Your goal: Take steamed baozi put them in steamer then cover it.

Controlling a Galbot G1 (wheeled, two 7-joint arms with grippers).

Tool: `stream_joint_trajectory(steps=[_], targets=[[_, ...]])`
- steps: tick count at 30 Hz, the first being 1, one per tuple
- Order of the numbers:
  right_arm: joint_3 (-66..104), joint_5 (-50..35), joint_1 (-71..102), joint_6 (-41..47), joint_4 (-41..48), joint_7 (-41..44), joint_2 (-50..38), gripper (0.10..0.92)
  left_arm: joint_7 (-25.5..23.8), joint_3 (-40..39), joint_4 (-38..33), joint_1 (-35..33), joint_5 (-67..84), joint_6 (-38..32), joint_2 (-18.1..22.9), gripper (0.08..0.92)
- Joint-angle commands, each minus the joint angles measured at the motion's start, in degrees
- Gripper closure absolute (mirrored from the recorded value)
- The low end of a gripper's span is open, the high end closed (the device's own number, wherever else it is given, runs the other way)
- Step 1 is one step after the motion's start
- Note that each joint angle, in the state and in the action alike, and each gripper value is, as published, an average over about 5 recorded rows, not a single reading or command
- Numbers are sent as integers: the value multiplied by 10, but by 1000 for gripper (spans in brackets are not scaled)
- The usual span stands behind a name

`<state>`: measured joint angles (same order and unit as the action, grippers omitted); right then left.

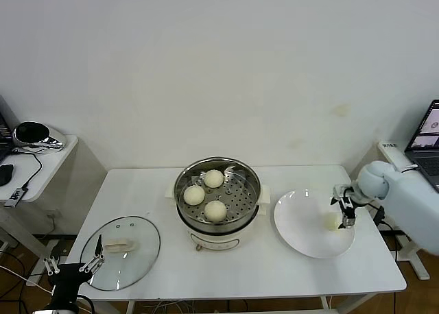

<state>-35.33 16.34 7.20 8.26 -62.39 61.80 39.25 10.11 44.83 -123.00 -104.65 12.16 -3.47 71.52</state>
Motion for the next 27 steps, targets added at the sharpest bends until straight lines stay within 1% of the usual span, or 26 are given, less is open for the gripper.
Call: stream_joint_trajectory(steps=[1, 4, 7, 13, 16, 18, 22, 27], targets=[[42, 28, 42, -5, 49, -7, 29, 210, 0, -1, 1, 0, 0, 0, 0, 177], [47, 30, 42, -8, 58, -9, 33, 230, 0, -1, 1, 1, 0, -1, 1, 177], [51, 32, 42, -8, 63, -9, 37, 268, 1, -1, 1, 0, 0, -1, 1, 177], [52, 35, 36, -9, 63, -3, 38, 373, 1, 0, -1, -2, 0, -2, 2, 177], [37, 21, 16, -4, 46, 0, 25, 426, 1, 0, -3, -3, 0, -2, 2, 177], [13, 2, -7, 4, 22, 5, 10, 447, 1, 0, -3, -3, -1, -1, 2, 177], [-57, -52, -85, 33, -46, 12, -26, 456, 1, -2, -2, -1, -2, -1, 1, 177], [-180, -158, -237, 83, -147, 8, -58, 450, 0, -7, 0, 3, -4, 0, 0, 177]])
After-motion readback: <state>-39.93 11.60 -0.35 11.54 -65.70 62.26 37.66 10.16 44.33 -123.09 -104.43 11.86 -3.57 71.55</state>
